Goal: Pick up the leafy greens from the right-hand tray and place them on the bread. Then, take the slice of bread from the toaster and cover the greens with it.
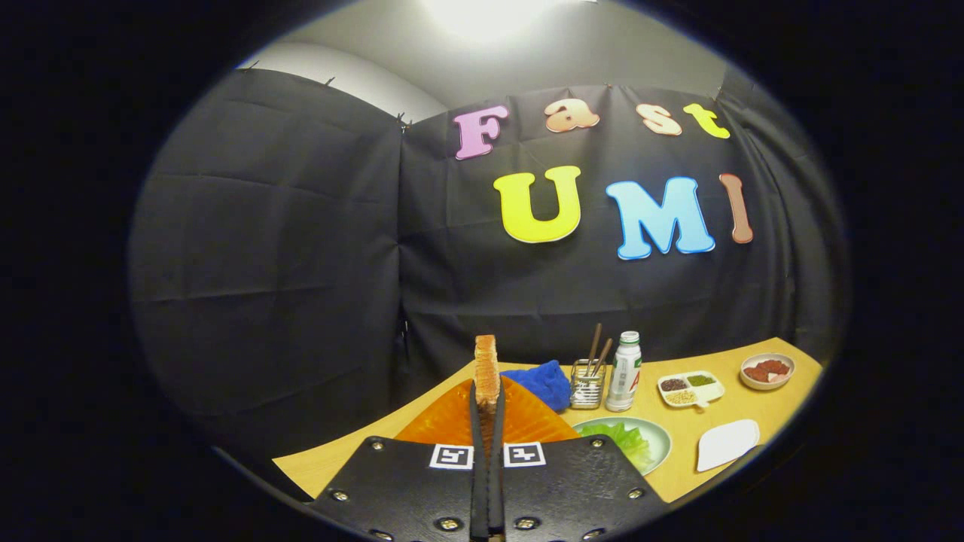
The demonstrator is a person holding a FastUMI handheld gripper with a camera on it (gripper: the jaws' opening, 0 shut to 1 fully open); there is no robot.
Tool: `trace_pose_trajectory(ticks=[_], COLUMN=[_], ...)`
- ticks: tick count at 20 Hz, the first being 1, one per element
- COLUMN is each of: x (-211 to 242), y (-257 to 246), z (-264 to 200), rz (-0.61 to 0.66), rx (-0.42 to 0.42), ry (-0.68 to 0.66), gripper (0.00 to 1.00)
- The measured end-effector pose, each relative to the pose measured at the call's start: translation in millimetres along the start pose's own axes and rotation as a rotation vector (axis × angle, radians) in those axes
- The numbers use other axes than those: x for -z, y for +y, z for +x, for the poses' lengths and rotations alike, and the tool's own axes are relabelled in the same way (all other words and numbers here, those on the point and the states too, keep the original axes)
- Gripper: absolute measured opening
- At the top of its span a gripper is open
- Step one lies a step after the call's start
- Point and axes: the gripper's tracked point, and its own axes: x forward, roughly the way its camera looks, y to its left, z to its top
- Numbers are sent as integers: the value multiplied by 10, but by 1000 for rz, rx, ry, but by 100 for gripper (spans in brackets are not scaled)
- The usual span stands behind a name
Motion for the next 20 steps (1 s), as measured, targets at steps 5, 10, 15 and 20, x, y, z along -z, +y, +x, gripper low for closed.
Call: trace_pose_trajectory(ticks=[5,10,15,20], x=[-64,70,279,582], y=[-423,-917,-1227,-1395], z=[-64,-124,-82,54], rz=[16,2,-15,-37], rx=[25,92,101,90], ry=[25,41,50,84], gripper=[1,1,1,1])
